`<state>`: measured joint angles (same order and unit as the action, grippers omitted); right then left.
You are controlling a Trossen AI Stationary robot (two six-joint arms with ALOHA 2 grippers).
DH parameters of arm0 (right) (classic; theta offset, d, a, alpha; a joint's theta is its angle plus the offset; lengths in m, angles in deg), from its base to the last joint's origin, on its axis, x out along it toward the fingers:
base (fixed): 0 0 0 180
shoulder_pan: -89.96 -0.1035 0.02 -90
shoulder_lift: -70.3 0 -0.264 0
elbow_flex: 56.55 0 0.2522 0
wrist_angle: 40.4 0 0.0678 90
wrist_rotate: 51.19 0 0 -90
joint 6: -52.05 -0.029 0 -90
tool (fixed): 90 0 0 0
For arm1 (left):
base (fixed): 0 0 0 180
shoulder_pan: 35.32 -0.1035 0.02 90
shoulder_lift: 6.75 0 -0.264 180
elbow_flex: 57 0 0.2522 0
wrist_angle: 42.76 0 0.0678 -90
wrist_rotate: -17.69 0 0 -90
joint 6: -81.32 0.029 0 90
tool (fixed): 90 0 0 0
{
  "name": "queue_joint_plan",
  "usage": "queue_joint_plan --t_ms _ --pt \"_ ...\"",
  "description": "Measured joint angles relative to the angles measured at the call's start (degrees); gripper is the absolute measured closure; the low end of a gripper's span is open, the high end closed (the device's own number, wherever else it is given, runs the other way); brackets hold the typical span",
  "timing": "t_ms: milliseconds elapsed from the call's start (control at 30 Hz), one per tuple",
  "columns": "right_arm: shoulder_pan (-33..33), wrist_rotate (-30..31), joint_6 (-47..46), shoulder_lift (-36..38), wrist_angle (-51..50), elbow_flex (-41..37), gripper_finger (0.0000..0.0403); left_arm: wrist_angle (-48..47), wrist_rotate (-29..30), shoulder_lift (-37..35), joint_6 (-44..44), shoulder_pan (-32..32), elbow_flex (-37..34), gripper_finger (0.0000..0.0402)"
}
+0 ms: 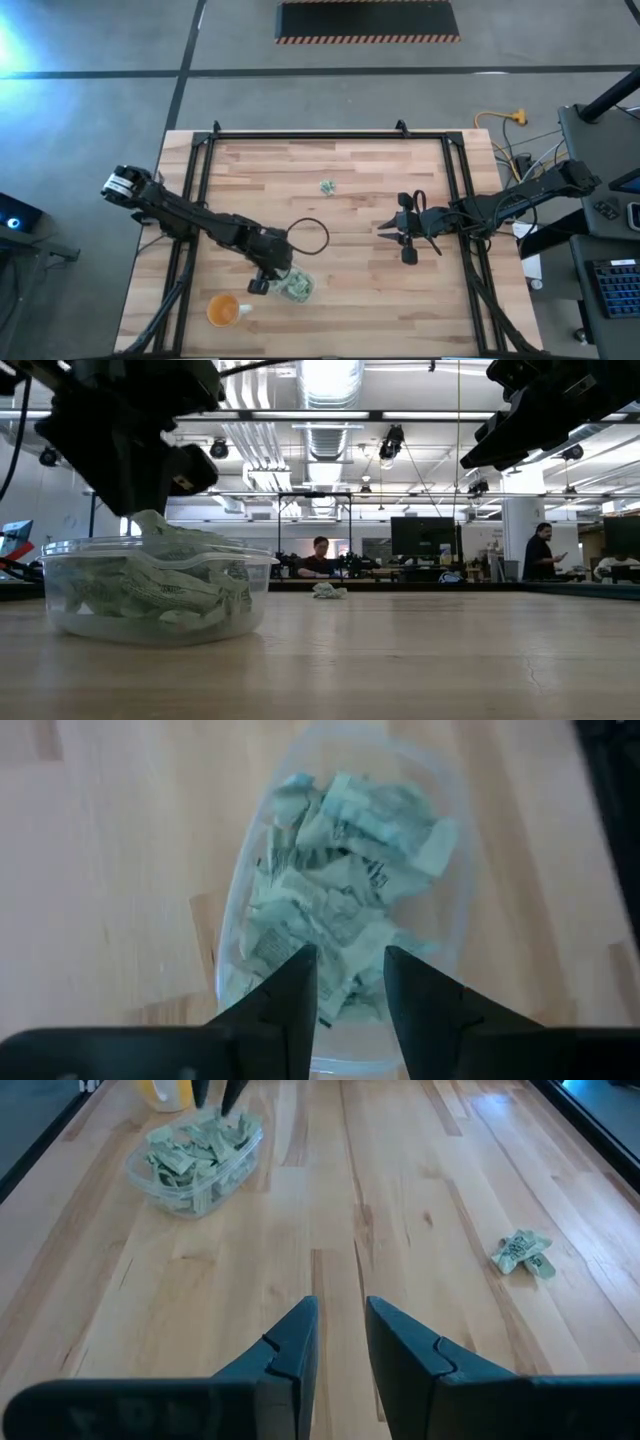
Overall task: Pick and place Stevia / Truvia into bins
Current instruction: Put the stevia packet into the transparent container
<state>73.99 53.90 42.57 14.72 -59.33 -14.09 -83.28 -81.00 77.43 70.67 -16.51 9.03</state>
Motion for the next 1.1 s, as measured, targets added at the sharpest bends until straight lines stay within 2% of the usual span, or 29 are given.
queue_joint_plan --t_ms 200,367,633,1100 --pt "0.0 0.0 0.0 0.0 0.23 -0.01 0.0326 6.54 1.4 -3.56 4.02 0.3 -0.5 0.0301" --pt "0.0 0.01 0.0 0.0 0.25 -0.01 0.0326 14.99 1.81 -2.03 8.04 0.55 -2.87 0.0305" --pt "0.0 0.01 0.0 0.0 0.38 -0.01 0.0326 11.62 1.75 3.97 6.46 0.17 -3.13 0.0319" --pt "0.0 0.02 0.0 0.0 0.73 -0.43 0.0326 9.21 0.65 3.99 3.91 -0.46 -2.57 0.032"
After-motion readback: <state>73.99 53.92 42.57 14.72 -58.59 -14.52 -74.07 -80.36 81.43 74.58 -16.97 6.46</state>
